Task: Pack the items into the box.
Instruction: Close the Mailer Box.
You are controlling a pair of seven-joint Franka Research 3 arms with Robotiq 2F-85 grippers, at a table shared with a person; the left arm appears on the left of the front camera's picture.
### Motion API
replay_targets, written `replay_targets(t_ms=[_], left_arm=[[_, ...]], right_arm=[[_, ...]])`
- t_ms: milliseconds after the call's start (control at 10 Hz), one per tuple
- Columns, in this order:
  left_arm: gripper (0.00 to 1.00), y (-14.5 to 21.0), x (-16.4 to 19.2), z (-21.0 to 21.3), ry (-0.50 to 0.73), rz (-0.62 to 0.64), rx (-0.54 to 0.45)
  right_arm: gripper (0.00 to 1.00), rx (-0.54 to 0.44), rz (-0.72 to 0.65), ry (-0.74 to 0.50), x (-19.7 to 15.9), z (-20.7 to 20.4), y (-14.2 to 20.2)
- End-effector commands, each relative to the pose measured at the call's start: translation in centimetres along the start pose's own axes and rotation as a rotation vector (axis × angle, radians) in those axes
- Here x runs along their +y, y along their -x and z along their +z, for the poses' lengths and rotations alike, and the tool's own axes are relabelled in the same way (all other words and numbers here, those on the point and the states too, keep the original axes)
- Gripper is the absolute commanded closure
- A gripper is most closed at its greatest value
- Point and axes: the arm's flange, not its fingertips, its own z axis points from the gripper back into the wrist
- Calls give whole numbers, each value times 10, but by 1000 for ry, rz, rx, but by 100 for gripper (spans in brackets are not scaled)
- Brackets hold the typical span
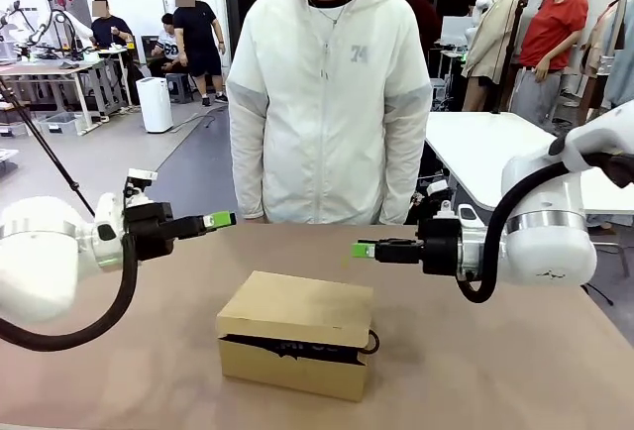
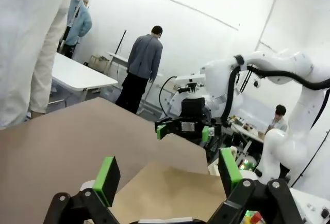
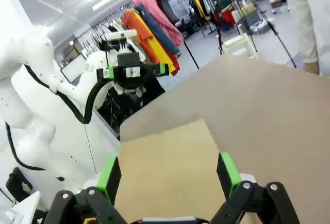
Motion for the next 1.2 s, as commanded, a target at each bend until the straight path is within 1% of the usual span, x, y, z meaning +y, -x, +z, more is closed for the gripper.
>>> replay_targets(t_ms=[0,200,300,400,500,700,900,1000,1100], left_arm=[[0,10,-4,-24,16,-101,103],[0,24,-11,-31,26,-121,180],[0,34,-15,-36,66,-140,205],[0,45,-19,-42,79,-179,257],[0,54,-22,-47,100,-212,282],[0,73,-19,-57,110,-275,330],[0,91,-14,-60,127,-255,393],[0,98,-11,-59,100,-254,432],[0,102,-8,-58,105,-232,430]], right_arm=[[0,109,69,48,26,-30,12],[0,192,110,90,55,-42,32],[0,233,138,79,65,-50,43],[0,261,172,85,68,-56,51],[0,285,192,100,67,-59,59],[0,278,205,69,63,-60,71],[0,256,193,51,60,-57,76],[0,242,189,36,59,-56,76],[0,229,188,10,60,-55,76]])
